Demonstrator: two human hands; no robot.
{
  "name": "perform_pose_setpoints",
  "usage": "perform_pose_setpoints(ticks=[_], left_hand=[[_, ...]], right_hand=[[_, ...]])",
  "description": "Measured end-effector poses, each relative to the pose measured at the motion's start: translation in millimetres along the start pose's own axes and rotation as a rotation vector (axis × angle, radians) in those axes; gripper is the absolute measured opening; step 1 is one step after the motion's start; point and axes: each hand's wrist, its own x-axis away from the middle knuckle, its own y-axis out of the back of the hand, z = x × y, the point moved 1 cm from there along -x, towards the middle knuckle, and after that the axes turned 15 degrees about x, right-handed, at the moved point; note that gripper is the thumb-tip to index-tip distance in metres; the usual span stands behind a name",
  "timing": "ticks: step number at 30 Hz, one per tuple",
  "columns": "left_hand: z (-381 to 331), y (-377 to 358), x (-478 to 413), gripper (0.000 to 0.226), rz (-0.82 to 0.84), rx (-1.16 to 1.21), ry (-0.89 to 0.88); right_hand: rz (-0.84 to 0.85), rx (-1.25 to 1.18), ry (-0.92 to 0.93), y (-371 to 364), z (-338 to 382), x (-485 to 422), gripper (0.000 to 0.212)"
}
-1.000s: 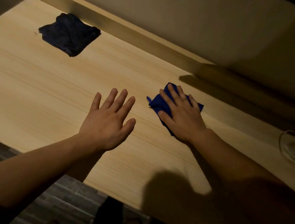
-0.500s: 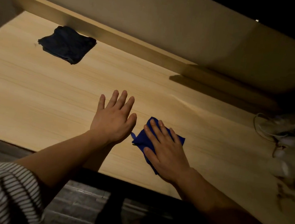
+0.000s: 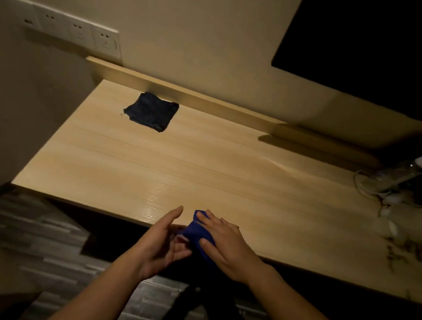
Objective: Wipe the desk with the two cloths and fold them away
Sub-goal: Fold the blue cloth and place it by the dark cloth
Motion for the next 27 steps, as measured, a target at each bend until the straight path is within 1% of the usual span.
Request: perform_pose_setpoints(ticks=[1, 2, 4, 5, 7, 9, 11, 12, 14, 15, 16, 17, 19, 20, 21, 23, 27], left_hand=[[-7, 3, 13, 0.057, 0.051, 0.119, 0.047], [-17, 5, 26, 0.059, 0.103, 0.216, 0.055], [-33, 6, 44, 0.056, 0.186, 0.326, 0.012], [-40, 4, 52, 0.052, 0.197, 0.345, -0.024], [-54, 2, 64, 0.044, 0.213, 0.378, -0.078], [-67, 0, 74, 0.039, 0.23, 0.378, -0.109], [-80, 2, 78, 0.035, 0.254, 0.346, -0.12], [-87, 1, 80, 0.033, 0.266, 0.334, -0.134], [-105, -1, 82, 0.031, 0.293, 0.318, -0.178], [-114, -2, 81, 0.032, 0.305, 0.313, -0.196], [-124, -4, 83, 0.033, 0.307, 0.318, -0.208], [-133, -7, 83, 0.034, 0.303, 0.323, -0.22], [-152, -12, 83, 0.038, 0.285, 0.326, -0.245], [-161, -14, 83, 0.04, 0.272, 0.321, -0.26], [-169, -15, 82, 0.042, 0.249, 0.306, -0.282], [-187, -14, 81, 0.045, 0.193, 0.261, -0.338], [-222, -6, 76, 0.045, 0.073, 0.128, -0.458]], right_hand=[[-0.008, 0.064, 0.053, 10, 16, -7, 0.059], [-0.01, 0.141, 0.11, 19, 32, -14, 0.06], [-0.031, 0.286, 0.2, 34, 58, -26, 0.065], [-0.052, 0.33, 0.221, 41, 69, -32, 0.07], [-0.078, 0.344, 0.233, 57, 86, -43, 0.082], [-0.114, 0.283, 0.234, 75, 96, -54, 0.086], [-0.195, 0.162, 0.196, 90, 99, -64, 0.081], [-0.251, 0.083, 0.128, 95, 98, -70, 0.078], [-0.34, -0.108, -0.115, 99, 90, -81, 0.072], [-0.336, -0.248, -0.252, 99, 86, -87, 0.064], [-0.291, -0.438, -0.361, 98, 83, -93, 0.052], [-0.217, -0.669, -0.427, 96, 82, -101, 0.041], [-0.092, -1.08, -0.485, 95, 85, -117, 0.036], [-0.087, -1.208, -0.491, 95, 86, -125, 0.035], [-0.115, -1.28, -0.481, 96, 86, -134, 0.033], [-0.181, -1.289, -0.455, 100, 89, -153, 0.029], [-0.2, -1.07, -0.43, 118, 98, -192, 0.027]])
